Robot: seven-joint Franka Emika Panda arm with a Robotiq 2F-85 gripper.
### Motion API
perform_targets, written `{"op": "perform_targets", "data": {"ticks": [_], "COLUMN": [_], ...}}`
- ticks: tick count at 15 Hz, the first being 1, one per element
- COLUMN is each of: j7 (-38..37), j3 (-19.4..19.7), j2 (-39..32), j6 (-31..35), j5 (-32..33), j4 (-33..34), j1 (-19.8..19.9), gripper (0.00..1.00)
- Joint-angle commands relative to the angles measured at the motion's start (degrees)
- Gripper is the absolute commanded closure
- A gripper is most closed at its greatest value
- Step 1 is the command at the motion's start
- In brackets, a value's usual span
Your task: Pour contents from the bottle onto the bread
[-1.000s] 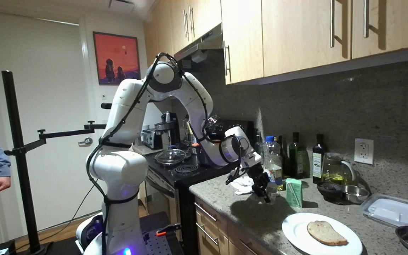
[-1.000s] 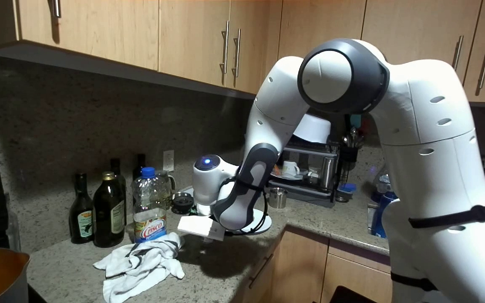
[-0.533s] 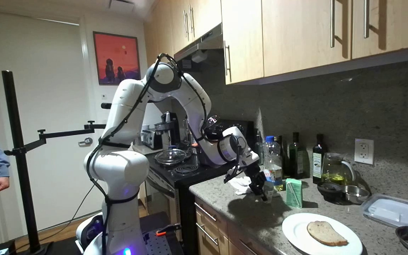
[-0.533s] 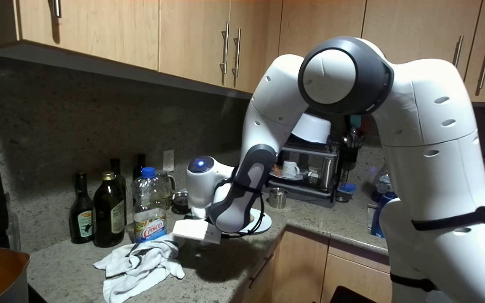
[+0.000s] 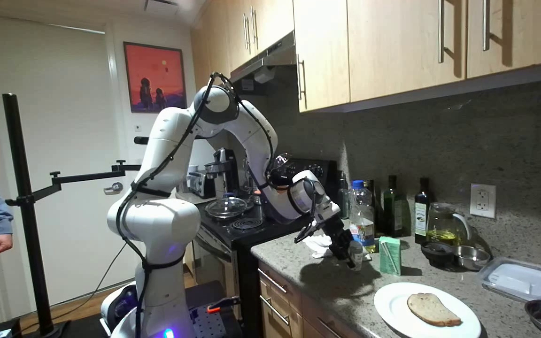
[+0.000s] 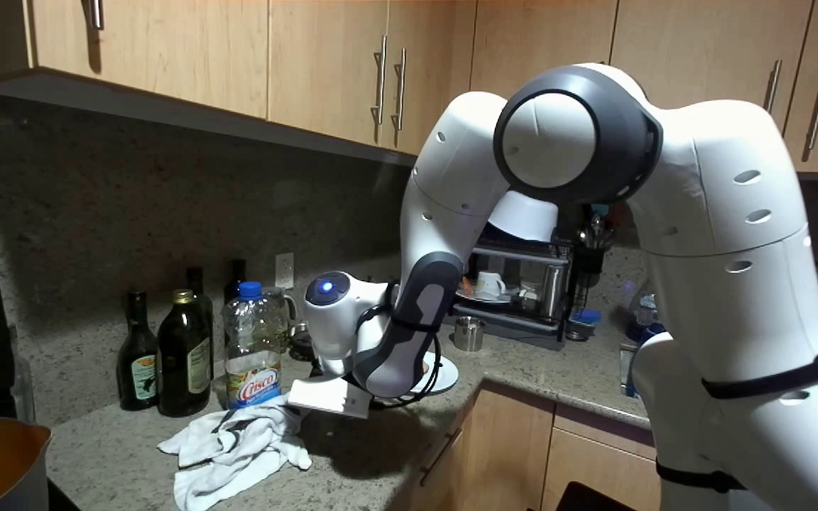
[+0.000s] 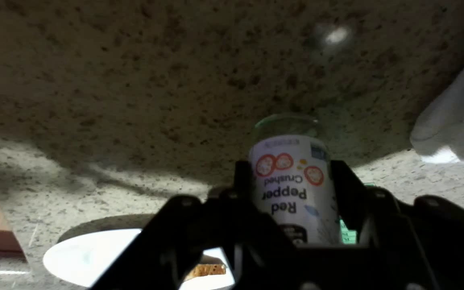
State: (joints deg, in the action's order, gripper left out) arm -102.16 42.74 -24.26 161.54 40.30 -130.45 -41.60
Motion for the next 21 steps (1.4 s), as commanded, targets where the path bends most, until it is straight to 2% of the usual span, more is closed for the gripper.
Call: {"op": "perform_targets", "data": {"ticks": [1, 2, 5, 8, 11, 16, 17, 21], "j7": [-4.01, -5.73, -9.48, -13.72, -16.91, -19.68, -19.54, -19.41], "j3": [2.29, 0.03, -1.67, -5.66, -12.52, -26.04, -28.00, -33.13], "j2": [-1.84, -1.03, -0.50, 0.23, 1.59, 3.76, 4.15, 4.46], "j6": [-1.93, -3.01, -5.16, -8.55, -12.49, -17.12, -17.51, -17.75], "j5": [1.45, 4.04, 8.16, 13.20, 17.74, 22.84, 23.16, 23.23], "j4": [0.27, 0.66, 0.97, 1.58, 2.39, 2.86, 2.70, 2.27], "j1": [-2.77, -0.42, 0.90, 4.32, 10.28, 22.83, 24.77, 29.95], "gripper": [0.73, 0.73, 0.73, 0.73, 0.73, 0.73, 0.27, 0.01]}}
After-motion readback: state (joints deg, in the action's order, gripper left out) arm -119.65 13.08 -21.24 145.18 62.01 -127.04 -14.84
